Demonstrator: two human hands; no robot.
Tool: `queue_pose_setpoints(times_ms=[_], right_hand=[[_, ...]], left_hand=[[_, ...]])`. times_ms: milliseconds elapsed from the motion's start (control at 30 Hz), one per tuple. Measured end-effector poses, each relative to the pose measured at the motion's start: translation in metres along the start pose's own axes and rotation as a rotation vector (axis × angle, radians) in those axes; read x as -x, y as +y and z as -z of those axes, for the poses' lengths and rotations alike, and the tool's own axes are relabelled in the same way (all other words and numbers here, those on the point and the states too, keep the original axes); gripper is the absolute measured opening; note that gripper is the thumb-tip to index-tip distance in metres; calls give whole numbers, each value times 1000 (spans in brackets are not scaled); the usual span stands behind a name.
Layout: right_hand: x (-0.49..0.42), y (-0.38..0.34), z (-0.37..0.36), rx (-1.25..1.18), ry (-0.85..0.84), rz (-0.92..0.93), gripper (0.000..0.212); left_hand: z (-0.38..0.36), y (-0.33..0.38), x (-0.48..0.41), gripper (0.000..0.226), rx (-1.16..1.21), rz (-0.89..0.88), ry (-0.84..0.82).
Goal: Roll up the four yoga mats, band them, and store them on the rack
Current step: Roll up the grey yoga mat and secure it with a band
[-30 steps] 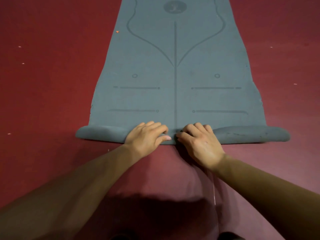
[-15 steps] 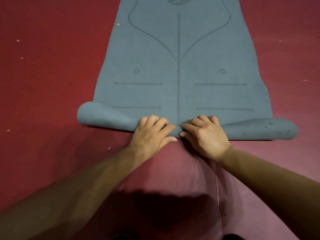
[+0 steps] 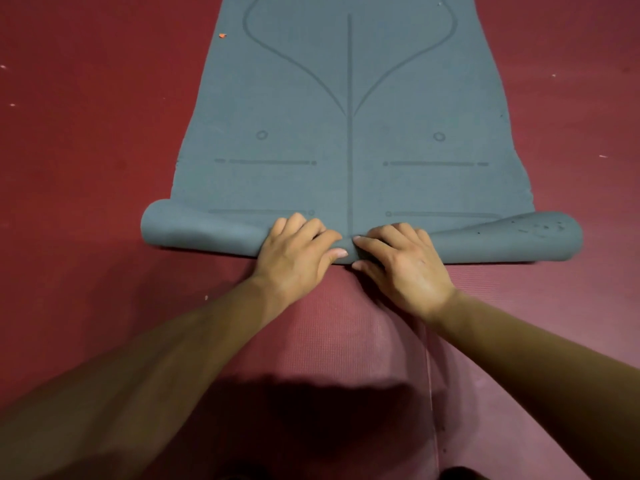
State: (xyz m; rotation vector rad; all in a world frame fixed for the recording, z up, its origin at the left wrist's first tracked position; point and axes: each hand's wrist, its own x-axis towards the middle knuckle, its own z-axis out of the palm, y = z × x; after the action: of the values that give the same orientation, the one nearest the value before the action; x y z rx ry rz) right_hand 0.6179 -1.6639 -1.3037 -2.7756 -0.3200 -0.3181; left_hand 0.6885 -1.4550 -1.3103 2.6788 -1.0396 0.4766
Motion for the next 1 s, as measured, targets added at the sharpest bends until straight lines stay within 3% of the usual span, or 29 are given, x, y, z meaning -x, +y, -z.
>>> queue_pose_setpoints(times_ms=[167,300,467,600,767,1000], right_hand=[[-14,6,4,-29,-56,1,29],[-34,11,9,-13,-174,-71,35],[-30,4,7,-21,-20,-91,31],[-21,10,3,-24,-41,-58,46],[-25,18,2,10,-49,-13,44],[-39,16,4,49,-61,-72,43]], left_hand=[[-4,4,9,43,-30,30,13],[-6,-2,2,40,23,61,10],[-6,-5,-13,39,7,73,-30],[-5,-4,-17,40,-47,64,-50],[-7,-6,-13,50,-106,-13,-23],[-15,-19,-25,35,-25,-35,53]])
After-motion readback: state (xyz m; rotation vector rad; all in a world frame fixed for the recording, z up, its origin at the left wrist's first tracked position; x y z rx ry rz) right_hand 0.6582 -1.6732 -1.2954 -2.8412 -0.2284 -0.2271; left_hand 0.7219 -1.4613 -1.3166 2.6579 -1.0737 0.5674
